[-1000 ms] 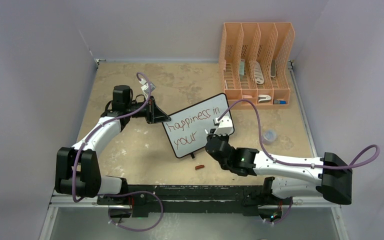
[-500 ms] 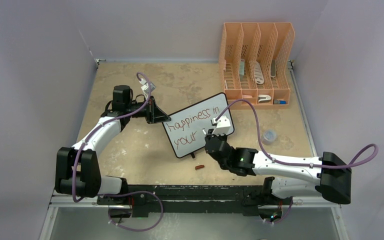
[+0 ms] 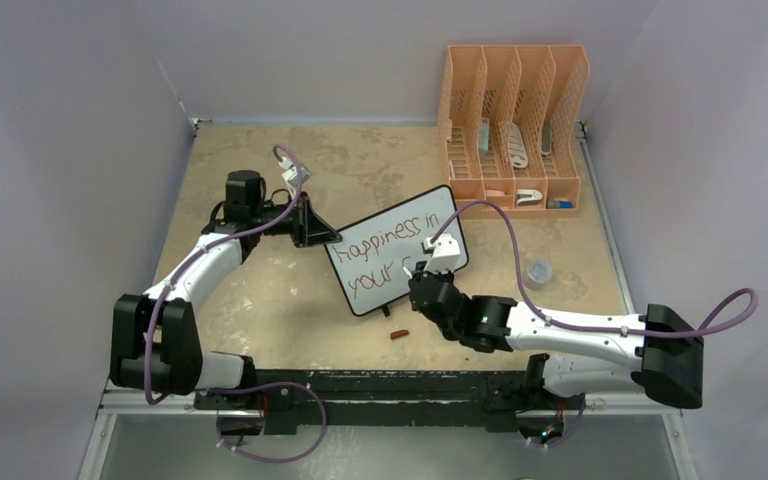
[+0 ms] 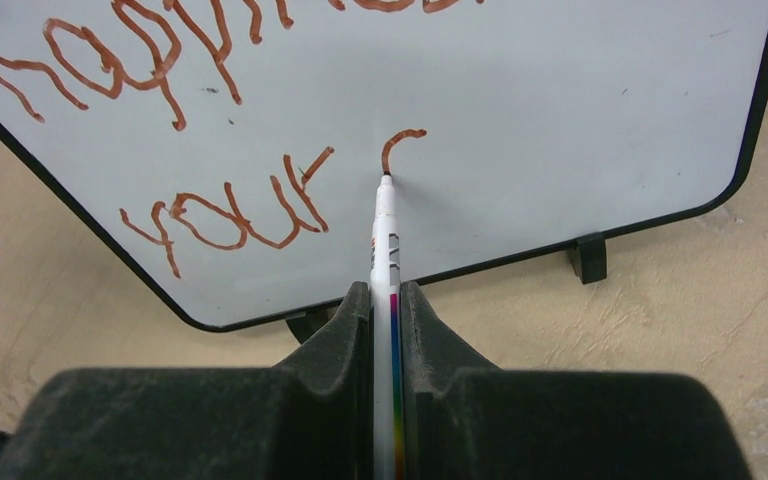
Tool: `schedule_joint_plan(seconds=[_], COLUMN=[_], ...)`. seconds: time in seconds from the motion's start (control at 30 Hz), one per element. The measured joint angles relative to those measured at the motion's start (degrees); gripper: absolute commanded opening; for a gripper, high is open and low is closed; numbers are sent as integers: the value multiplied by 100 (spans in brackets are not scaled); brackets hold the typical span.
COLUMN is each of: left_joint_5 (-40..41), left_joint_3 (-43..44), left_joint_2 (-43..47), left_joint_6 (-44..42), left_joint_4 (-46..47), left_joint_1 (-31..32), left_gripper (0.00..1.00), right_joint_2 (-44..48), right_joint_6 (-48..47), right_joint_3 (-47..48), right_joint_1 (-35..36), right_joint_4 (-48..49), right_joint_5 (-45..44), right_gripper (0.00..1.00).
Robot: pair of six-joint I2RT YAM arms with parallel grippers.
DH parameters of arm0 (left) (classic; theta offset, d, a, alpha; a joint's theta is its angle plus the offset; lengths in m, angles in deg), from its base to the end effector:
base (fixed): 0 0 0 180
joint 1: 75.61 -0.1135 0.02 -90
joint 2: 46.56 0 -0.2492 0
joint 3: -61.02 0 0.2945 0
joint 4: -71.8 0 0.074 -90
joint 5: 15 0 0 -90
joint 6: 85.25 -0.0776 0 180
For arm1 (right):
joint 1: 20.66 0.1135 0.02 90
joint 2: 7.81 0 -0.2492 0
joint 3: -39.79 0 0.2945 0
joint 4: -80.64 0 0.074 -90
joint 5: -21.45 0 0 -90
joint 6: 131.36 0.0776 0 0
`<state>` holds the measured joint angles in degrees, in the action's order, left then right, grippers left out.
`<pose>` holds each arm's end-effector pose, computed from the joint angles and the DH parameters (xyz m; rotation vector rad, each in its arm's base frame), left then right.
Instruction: Write a sentence on the whiteboard
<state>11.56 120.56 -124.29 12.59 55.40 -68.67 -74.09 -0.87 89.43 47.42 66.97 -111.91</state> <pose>0.3255 -0.1095 0.2034 0.6231 1.9725 -1.3389 0.1668 0.2719 0.1915 -0.0326 1.9732 0.4498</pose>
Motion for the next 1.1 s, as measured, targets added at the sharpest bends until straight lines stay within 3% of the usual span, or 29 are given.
schedule_joint_plan(seconds=[0.4, 1.1], left_joint_5=[-4, -7], left_joint_3=[0, 0], left_joint_2=[0, 0], left_joint_6=[0, 0], left_joint_4=[0, -17], left_joint_1=[0, 0], left_gripper=[0, 0], right_joint_2=[111, 317], right_joint_6=[271, -50], right_joint_3=[0, 4], right_joint_1=[-17, -26], right_joint_4=[-562, -238], right_joint_5=[50, -2], right_gripper=[0, 0])
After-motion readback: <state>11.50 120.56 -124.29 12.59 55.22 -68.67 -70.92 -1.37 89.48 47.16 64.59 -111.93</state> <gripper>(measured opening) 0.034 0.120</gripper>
